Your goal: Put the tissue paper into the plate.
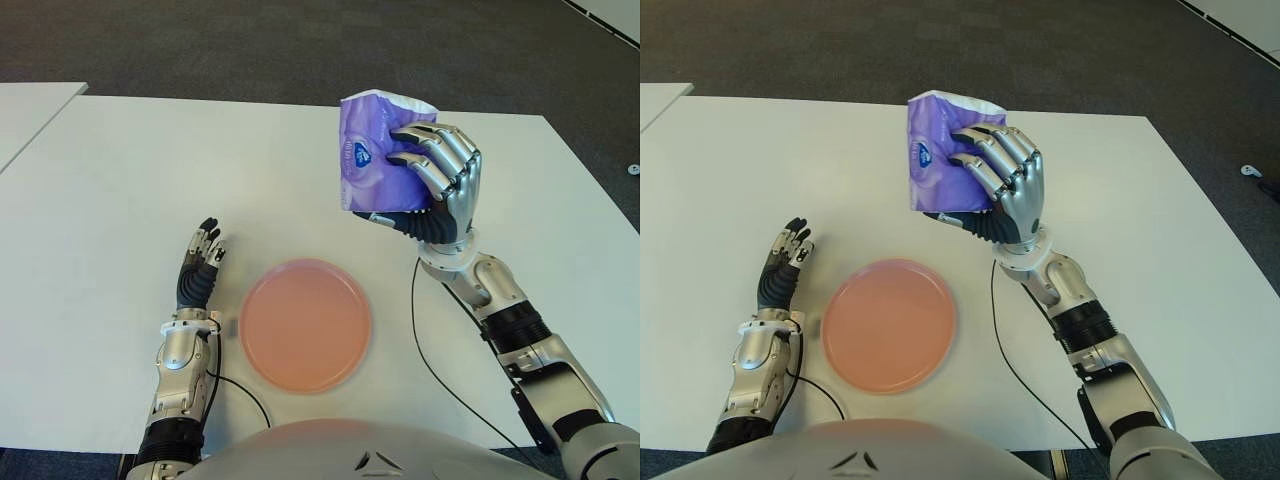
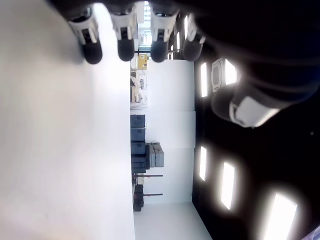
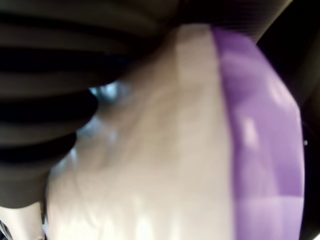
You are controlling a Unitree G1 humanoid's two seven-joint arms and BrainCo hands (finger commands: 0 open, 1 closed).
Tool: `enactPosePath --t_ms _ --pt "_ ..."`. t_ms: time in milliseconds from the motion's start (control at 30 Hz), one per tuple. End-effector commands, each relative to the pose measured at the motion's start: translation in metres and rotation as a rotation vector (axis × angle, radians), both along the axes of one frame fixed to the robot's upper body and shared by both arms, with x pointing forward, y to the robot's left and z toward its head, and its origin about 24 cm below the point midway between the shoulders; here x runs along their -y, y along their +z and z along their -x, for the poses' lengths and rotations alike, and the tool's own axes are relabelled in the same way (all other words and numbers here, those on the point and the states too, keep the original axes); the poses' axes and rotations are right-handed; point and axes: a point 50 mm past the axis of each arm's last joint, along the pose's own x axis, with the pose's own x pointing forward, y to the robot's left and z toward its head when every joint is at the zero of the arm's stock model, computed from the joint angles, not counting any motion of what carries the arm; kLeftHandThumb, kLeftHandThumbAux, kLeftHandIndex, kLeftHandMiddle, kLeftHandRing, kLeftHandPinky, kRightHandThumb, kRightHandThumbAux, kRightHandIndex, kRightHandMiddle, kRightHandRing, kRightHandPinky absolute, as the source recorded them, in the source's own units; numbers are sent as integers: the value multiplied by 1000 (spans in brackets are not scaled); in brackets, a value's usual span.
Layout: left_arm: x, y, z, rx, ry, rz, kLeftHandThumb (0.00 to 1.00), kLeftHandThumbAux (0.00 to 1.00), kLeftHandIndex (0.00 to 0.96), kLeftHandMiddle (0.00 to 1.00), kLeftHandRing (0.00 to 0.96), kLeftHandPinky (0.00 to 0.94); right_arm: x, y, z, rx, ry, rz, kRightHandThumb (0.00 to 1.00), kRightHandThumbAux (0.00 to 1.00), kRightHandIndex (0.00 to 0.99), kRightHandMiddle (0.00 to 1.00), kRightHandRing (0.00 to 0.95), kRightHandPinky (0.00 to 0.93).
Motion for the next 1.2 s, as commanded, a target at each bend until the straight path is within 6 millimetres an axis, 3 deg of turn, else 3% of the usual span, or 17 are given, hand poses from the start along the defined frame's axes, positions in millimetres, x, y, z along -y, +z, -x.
enactPosePath --t_ms 33,367,467,600,1200 --pt "1 -16 9 -90 20 24 0 471 0 0 0 0 -11 -16 11 -63 58 36 705 725 440 811 826 830" --pt "3 -16 8 -87 9 32 0 477 0 0 0 0 -23 -36 51 -289 116 254 706 723 439 803 811 813" --pt "3 -16 8 -87 3 36 0 475 0 0 0 0 -20 -42 49 -422 124 414 708 722 439 807 809 811" --pt "4 -15 8 -86 0 36 0 476 0 0 0 0 -27 -50 49 -496 192 484 710 721 438 822 813 820" --pt "4 -17 8 -82 -11 38 0 495 0 0 0 0 -40 -59 61 -601 294 703 716 716 438 837 835 852"
